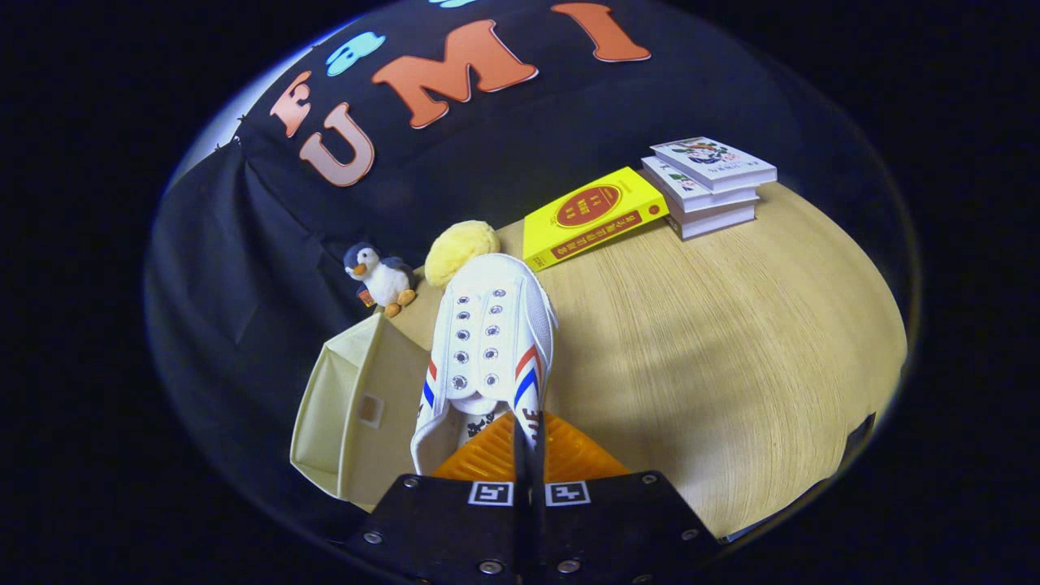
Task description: Open the storage box then place both shoes into the box .Put the left shoe in first, then the right shoe, with the right side of both shoes facing outward in a uniform manner.
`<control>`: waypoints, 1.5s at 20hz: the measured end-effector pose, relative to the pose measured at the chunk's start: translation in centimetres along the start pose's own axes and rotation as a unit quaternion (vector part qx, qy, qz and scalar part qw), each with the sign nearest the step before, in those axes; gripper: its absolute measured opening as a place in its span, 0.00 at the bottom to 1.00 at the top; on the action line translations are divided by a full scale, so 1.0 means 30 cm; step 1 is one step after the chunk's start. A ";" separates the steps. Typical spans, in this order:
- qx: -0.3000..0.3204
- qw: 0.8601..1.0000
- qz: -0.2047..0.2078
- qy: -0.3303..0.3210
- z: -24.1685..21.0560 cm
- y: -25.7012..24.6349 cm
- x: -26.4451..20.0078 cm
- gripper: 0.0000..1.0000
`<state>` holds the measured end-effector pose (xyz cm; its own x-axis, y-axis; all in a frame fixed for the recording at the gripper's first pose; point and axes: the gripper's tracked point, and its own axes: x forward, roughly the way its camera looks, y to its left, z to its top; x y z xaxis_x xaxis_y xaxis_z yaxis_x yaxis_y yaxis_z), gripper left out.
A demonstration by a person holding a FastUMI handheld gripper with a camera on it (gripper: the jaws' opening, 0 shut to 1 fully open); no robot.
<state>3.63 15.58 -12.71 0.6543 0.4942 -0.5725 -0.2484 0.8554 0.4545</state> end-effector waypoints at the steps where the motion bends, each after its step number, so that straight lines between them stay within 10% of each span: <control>1: 0.000 1.000 0.002 -0.004 0.012 0.068 -0.013 0.00; 12: -0.045 0.999 -0.011 -0.003 -0.113 0.652 0.039 0.00; 23: -0.096 0.986 -0.134 0.021 -0.273 0.534 0.222 0.00; 30: -0.107 0.986 -0.123 0.010 -0.270 0.585 0.223 0.12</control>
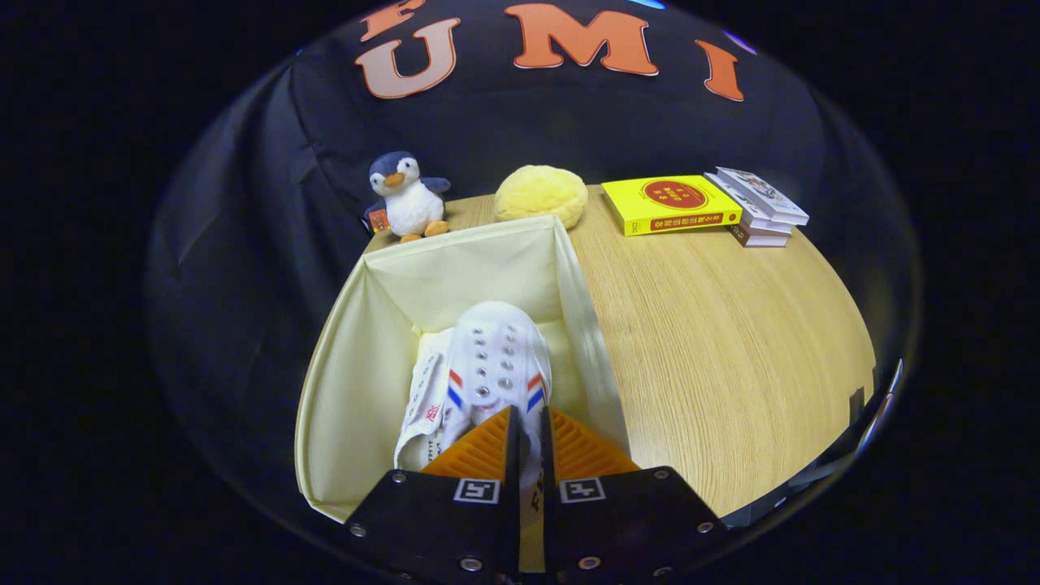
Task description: Open the storage box then place both shoes into the box .Put the left shoe in first, then the right shoe, with the right side of both shoes facing outward in a uniform manner.
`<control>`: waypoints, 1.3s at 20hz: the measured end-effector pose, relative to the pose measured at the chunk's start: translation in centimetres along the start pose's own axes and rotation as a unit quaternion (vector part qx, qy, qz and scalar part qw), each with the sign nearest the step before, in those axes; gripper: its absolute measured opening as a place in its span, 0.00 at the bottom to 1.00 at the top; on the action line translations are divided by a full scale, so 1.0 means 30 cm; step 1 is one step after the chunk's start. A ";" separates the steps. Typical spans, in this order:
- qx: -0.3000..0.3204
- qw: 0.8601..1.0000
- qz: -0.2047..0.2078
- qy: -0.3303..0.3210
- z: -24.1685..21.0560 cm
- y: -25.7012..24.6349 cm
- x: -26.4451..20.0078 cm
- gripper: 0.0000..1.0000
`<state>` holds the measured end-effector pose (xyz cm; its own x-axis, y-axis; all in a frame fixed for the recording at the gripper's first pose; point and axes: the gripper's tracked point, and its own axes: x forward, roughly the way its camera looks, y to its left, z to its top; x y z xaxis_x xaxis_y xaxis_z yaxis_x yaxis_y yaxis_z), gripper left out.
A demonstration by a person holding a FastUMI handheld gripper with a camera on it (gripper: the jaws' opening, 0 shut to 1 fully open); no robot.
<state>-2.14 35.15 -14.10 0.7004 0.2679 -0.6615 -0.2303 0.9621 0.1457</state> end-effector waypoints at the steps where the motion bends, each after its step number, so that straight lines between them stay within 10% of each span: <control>1: -0.009 1.000 0.006 -0.015 0.043 0.010 -0.023 0.18; 10: -0.004 0.994 0.041 -0.099 0.273 -0.105 -0.192 0.96; 26: 0.027 0.977 -0.059 -0.202 0.458 -0.886 -0.420 0.98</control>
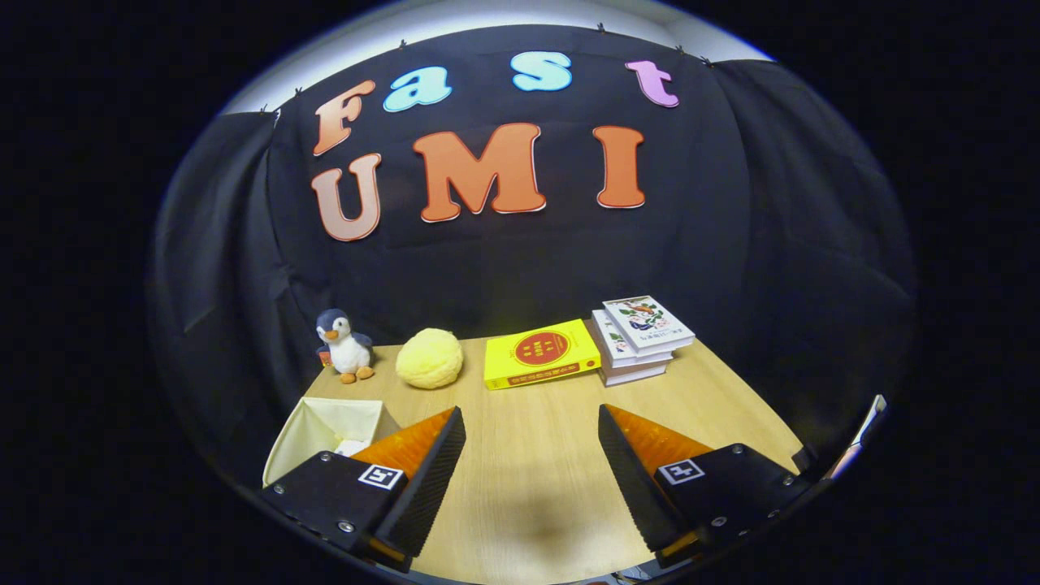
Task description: Open the storage box then place both shoes into the box .Put the left shoe in first, then the right shoe, with the right side of both shoes facing outward in a uniform manner.
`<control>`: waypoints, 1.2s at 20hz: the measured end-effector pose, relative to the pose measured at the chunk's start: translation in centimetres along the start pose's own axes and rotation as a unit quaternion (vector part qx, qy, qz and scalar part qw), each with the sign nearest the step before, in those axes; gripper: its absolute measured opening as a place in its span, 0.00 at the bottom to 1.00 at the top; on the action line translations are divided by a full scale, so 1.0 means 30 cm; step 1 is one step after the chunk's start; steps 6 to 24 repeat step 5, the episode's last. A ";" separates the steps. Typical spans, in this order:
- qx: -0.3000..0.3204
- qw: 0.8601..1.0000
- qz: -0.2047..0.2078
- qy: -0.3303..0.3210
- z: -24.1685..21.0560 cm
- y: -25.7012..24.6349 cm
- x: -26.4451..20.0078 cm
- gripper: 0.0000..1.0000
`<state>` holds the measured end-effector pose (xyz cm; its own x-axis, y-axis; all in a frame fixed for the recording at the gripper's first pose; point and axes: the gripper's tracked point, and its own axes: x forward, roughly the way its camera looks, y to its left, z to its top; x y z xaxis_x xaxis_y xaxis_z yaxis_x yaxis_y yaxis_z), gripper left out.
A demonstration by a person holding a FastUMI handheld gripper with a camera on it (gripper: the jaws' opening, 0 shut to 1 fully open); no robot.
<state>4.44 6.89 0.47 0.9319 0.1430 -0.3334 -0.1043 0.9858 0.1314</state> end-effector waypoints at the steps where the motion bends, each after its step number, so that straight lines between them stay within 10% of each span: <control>1: 0.005 1.000 -0.004 -0.003 0.009 -0.036 0.000 0.98; 24: 0.016 1.000 -0.020 -0.012 0.030 -0.149 0.004 0.98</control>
